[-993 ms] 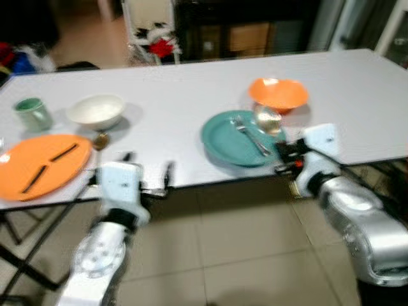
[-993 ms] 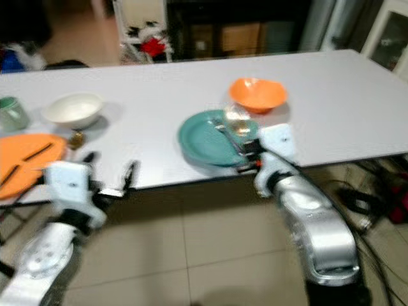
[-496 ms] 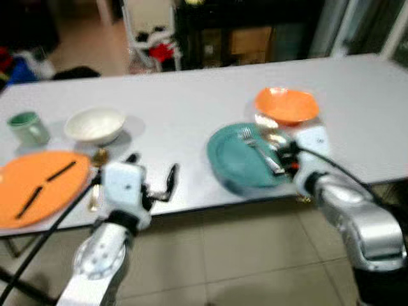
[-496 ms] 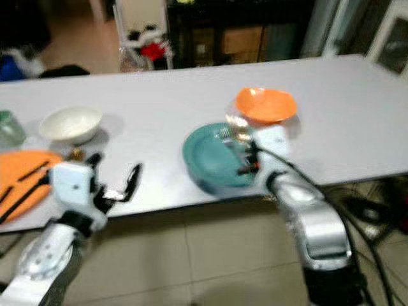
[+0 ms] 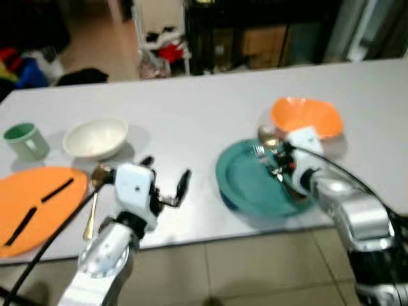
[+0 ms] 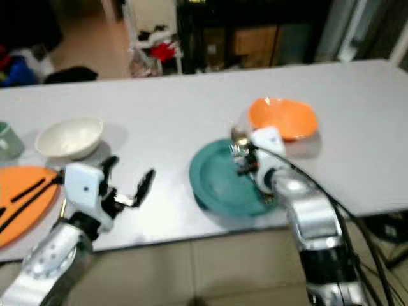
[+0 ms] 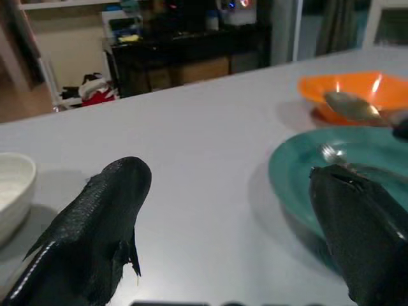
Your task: Setting the table
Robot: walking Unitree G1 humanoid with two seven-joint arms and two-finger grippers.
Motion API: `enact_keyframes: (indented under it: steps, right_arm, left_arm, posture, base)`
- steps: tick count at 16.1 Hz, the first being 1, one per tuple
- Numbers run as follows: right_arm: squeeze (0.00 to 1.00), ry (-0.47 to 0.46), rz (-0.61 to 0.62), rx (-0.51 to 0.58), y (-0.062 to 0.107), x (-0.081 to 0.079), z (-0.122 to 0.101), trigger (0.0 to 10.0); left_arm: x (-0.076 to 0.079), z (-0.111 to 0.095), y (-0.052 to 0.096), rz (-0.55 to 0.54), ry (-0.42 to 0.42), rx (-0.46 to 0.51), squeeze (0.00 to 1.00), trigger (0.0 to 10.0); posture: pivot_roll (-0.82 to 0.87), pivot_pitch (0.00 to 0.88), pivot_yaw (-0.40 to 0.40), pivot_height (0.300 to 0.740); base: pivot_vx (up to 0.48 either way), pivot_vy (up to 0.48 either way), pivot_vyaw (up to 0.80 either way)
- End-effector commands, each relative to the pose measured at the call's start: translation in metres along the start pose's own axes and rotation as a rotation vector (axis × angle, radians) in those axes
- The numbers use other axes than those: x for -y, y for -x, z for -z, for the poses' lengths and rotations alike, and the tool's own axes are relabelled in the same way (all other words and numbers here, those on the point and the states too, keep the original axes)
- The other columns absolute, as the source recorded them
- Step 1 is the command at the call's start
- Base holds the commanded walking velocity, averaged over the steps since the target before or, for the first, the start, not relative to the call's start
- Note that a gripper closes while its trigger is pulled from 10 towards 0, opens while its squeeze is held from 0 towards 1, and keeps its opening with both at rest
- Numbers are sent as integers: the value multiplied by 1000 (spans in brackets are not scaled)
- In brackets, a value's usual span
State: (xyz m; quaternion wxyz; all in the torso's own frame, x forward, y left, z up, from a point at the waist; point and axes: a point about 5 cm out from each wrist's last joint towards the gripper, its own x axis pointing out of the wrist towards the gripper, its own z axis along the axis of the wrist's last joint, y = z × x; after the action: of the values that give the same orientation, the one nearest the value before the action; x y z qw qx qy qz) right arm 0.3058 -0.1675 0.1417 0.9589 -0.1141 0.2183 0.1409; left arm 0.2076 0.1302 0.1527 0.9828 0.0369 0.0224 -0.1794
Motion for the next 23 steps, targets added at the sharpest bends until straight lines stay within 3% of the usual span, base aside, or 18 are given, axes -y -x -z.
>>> enact_keyframes:
  steps: [1,17,18,20,23]
  right_arm:
    - [0,13,-50,10,-5,-9,-7,10000]
    - [0,13,-50,10,-5,-9,-7,10000]
    - [0,1,-61,-75,-12,-8,1,10000]
    - [0,-29,-67,-182,-17,-9,11,10000]
    - [0,-30,-68,-161,-14,-9,4,10000]
  left_arm:
    - [3,-1,2,85,-15,-24,0,10000]
    - [3,-1,2,85,-15,-24,0,10000]
    - [15,-3,3,268,-33,-61,0,10000]
    - [27,-2,5,447,-60,-108,0,10000]
    - [24,-2,3,417,-62,-99,0,10000]
  posture:
    - [-73,3,38,740]
    - [-73,3,38,740]
    - [-73,23,51,740]
    - [-70,23,47,740]
    - [-74,26,42,740]
  base:
    - [0,0,0]
    - [0,0,0]
    - [0,0,0]
    - [0,0,0]
    - [0,0,0]
